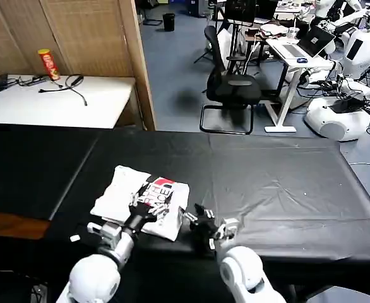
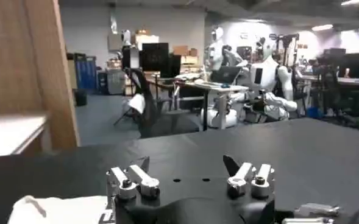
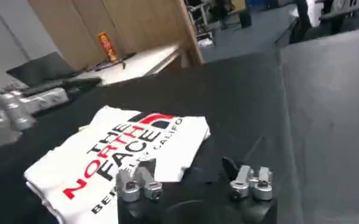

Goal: Fold and organize the clothes.

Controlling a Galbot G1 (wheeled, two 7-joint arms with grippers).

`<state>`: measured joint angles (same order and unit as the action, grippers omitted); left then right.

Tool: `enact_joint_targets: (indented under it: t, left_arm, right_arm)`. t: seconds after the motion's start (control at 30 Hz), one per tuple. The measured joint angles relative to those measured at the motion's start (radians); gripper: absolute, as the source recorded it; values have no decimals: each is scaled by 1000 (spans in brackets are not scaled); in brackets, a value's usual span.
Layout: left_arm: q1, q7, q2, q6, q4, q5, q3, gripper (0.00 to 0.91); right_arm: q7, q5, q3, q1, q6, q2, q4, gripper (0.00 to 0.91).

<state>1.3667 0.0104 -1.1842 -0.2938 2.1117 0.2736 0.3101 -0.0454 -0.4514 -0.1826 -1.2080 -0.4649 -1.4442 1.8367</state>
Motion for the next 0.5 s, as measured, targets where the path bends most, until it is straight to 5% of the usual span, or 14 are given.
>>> enact_joint_targets:
  t: [0.07, 0.2, 0.5]
  left_arm:
    - [9, 0, 0, 6, 0, -2, 7, 878]
    - [21, 0, -1, 14, 0, -6, 20, 878]
    - [53, 0, -6, 36, 0, -10, 50, 878]
  right_arm:
    - [0, -3, -1, 12, 2, -14, -25, 234]
    - [-1, -12, -1, 37, 2, -38, -67, 78]
    - [2, -42, -31, 115, -9, -22, -124, 39]
